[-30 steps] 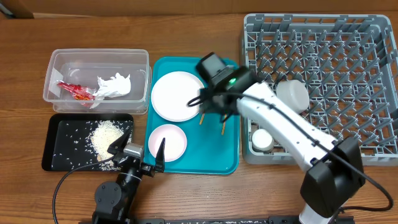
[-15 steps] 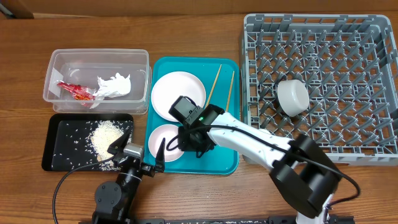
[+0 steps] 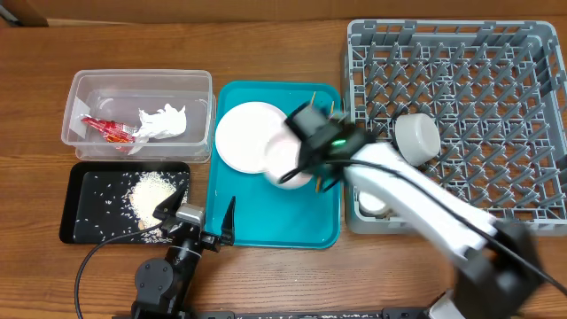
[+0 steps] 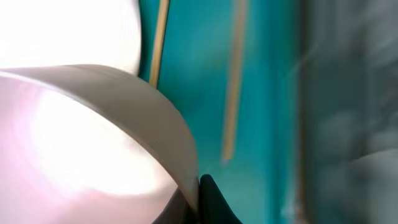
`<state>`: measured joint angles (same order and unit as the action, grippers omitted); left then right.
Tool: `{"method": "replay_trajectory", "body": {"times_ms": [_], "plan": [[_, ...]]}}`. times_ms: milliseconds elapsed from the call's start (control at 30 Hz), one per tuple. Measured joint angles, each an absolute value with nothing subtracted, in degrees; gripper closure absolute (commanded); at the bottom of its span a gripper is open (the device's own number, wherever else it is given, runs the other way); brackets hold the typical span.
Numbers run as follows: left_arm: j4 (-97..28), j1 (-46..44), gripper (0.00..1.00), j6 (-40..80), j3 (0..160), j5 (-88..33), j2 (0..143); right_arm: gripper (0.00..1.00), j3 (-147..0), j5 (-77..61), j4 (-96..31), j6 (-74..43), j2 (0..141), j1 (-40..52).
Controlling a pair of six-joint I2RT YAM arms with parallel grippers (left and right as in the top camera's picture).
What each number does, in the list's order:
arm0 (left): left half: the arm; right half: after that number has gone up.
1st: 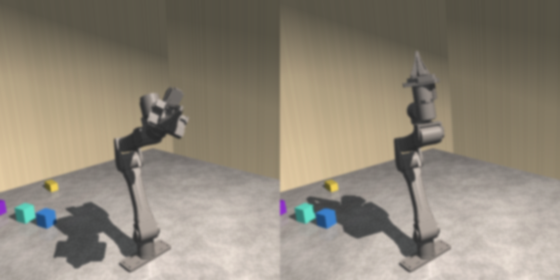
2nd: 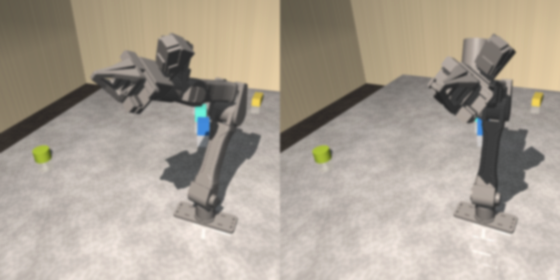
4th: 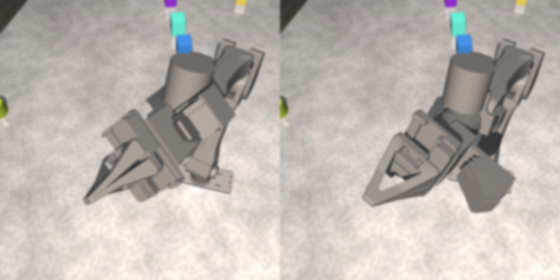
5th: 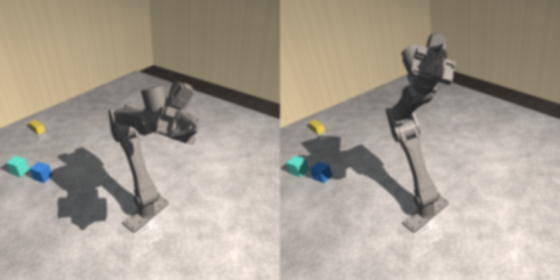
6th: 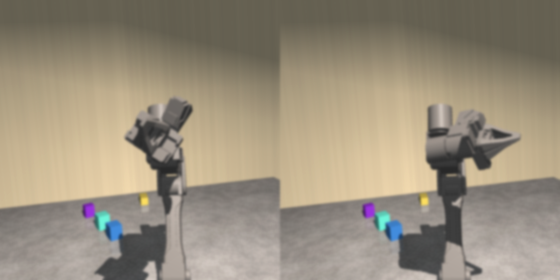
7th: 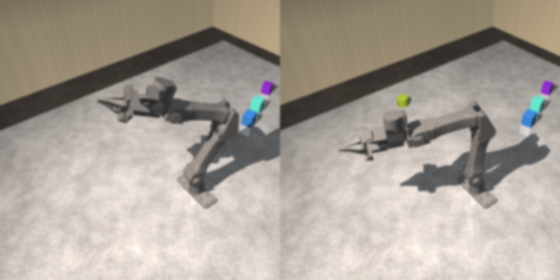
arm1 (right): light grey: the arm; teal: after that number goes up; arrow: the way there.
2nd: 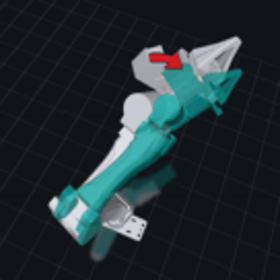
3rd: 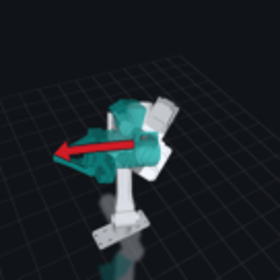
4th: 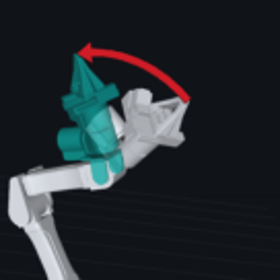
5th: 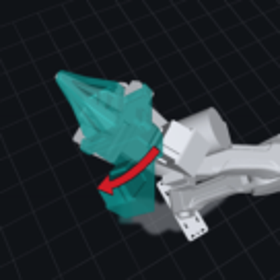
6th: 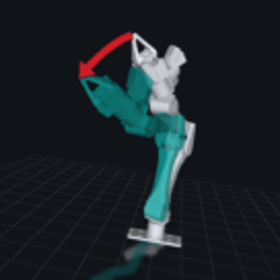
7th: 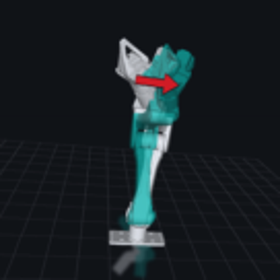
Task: Sort waste into correct bins and load items into the dishwasher
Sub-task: 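Move the right gripper back to the pink bowl and grasp it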
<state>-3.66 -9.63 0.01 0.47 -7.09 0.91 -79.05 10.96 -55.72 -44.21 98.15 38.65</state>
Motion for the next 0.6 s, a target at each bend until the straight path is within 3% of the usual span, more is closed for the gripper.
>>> {"method": "replay_trajectory", "body": {"times_ms": [167, 367, 600], "plan": [[-3.7, -9.6, 0.0, 0.0, 0.5, -7.1, 0.9, 0.96, -80.9, 32.4, -56.9, -39.3, 86.6, 29.3], [-3.7, -9.6, 0.0, 0.0, 0.5, -7.1, 0.9, 0.96, -81.1, 56.3, -63.3, -36.4, 85.8, 17.4], [-3.7, -9.6, 0.0, 0.0, 0.5, -7.1, 0.9, 0.96, -81.1, 64.4, -63.8, -35.7, 87.3, 6.3]]}}
